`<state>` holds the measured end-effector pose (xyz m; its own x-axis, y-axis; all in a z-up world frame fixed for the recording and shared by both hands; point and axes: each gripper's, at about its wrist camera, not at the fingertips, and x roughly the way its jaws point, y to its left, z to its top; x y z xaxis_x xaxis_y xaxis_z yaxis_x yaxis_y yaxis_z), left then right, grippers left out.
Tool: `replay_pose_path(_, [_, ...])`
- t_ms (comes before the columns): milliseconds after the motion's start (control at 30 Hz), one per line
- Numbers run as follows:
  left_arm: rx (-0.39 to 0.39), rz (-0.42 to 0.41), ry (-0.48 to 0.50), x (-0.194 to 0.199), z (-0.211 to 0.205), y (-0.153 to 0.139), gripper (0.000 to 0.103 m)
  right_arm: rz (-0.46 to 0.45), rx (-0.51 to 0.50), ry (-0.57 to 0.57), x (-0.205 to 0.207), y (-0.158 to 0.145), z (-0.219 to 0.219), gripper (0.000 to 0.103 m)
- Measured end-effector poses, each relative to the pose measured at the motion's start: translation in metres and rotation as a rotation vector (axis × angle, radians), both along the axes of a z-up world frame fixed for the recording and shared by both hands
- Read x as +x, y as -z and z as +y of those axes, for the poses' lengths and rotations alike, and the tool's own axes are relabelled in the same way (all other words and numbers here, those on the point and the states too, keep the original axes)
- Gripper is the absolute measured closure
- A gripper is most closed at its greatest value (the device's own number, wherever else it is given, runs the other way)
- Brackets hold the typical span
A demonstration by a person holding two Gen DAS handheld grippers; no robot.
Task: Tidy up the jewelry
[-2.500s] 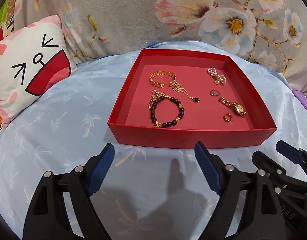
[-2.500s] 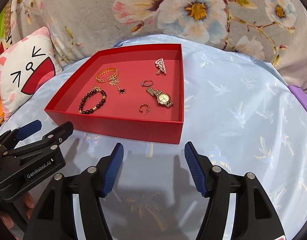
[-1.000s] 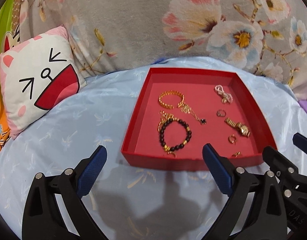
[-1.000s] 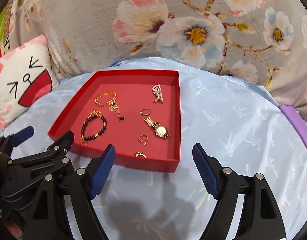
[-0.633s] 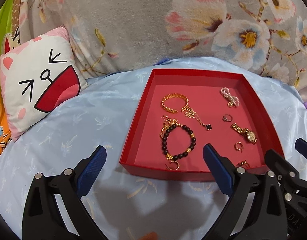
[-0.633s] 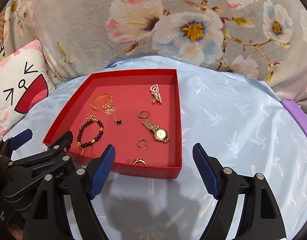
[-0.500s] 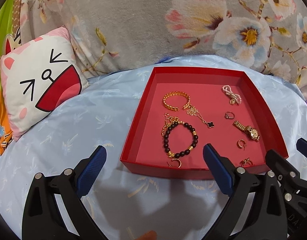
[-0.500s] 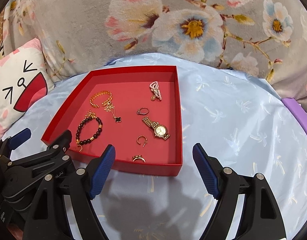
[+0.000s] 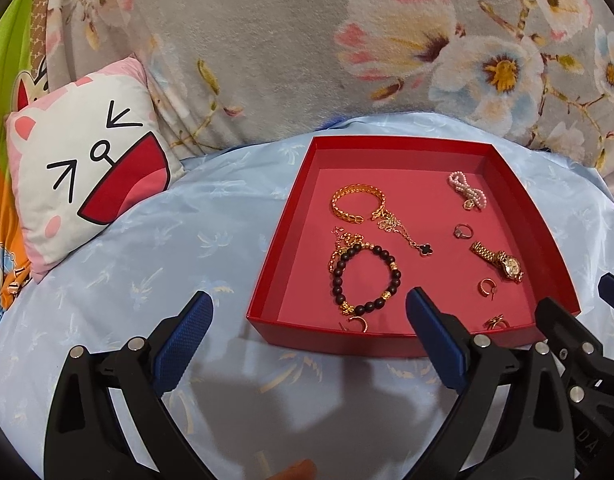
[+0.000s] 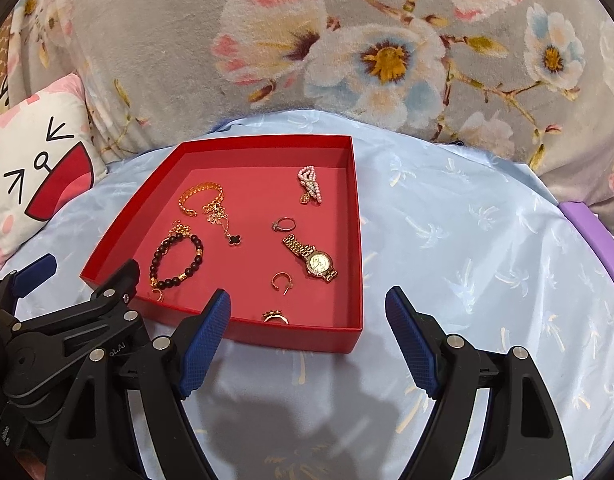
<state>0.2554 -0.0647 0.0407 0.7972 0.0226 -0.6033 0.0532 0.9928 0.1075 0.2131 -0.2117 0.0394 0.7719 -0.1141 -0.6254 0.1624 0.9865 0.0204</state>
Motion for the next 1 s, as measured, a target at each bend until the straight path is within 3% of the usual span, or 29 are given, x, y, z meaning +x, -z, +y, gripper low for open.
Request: replay_pose_path(1000, [-0.002,0.007,-0.008,-0.0011,0.0043,0.0011,0.008,-0.001,0.000,0.001,-0.0009,0.0003,0.0005,0.025])
